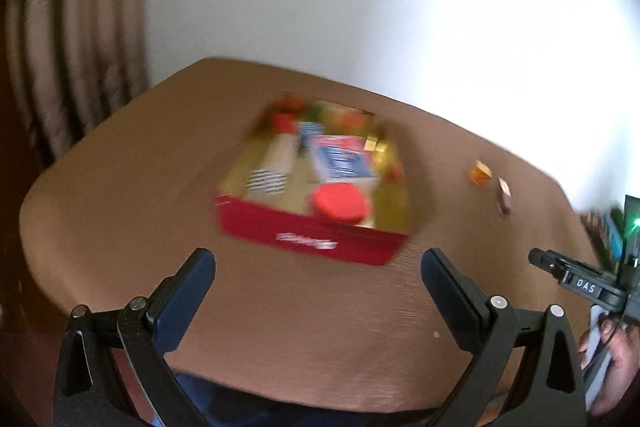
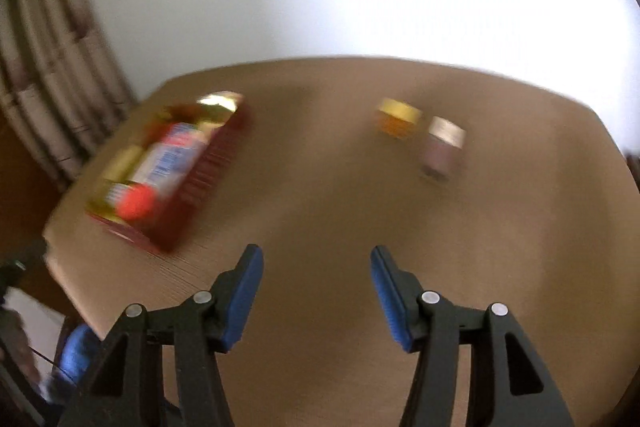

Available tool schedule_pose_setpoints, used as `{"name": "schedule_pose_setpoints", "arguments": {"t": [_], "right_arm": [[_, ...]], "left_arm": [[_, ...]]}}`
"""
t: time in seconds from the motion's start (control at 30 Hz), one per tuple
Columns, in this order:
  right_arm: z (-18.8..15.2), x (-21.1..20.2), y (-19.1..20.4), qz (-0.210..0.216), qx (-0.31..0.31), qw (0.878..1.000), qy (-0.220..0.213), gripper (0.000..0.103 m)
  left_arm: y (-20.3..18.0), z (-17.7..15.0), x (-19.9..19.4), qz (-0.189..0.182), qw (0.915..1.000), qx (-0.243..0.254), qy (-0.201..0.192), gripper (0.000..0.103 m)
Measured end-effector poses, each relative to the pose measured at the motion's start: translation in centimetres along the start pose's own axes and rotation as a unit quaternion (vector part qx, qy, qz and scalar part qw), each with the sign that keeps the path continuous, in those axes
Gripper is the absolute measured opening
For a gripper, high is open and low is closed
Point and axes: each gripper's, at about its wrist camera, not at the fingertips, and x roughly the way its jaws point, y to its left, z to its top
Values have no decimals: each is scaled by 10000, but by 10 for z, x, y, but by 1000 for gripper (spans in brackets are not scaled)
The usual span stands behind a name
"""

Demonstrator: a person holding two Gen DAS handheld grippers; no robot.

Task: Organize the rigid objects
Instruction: 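Grasp the yellow striped cube with the left gripper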

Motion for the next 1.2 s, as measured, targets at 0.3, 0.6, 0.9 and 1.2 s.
{"name": "schedule_pose_setpoints", "arguments": {"t": [0.3,0.6,0.9,1.2], "right_arm": [[-33,-25,-76,20,544,9981,-279,57],[-31,-43,-103,440,893,9939,-475,58],[-26,-52,-119,524,1169,9904,-519,59],[-27,-40,-113,534,1117,9916,-380,59]], "left_arm": [[-138,35,72,-528,9868,1518,196,93],[-231,96,163,-695,9764,2005,391,86],[-263,99,250,-595,9715,2068,997,71],[-269,96,284,-825,9691,1936,1287,26]]}}
